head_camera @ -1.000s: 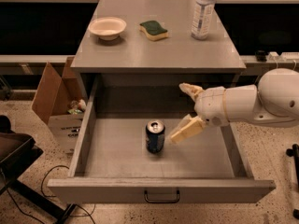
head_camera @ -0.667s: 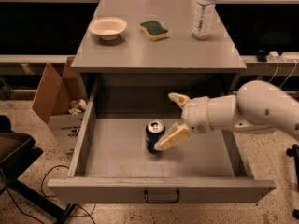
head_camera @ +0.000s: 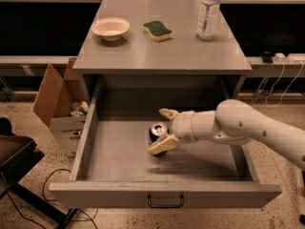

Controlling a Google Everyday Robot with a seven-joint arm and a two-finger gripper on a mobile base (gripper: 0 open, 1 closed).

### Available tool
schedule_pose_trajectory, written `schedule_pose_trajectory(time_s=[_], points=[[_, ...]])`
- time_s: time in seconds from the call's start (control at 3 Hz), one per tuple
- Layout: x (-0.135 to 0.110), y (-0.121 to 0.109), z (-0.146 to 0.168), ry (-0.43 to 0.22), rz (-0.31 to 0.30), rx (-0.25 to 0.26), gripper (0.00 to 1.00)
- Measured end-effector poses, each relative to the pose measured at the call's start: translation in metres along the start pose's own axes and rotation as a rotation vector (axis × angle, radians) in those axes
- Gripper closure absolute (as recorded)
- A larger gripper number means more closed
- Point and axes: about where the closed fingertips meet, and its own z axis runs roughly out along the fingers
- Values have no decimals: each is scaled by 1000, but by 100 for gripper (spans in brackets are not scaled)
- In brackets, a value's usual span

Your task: Pick pepsi can from top drawer and place on counter

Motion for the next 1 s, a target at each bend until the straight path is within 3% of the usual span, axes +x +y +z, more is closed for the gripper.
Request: schedule_pose_trajectory(time_s=[0.33,0.67,1.0], points=[[16,-9,24,-47,24,-2,47],[2,-8,13,-105,40,17,70],[-74,-18,-64,-180,48,68,99]])
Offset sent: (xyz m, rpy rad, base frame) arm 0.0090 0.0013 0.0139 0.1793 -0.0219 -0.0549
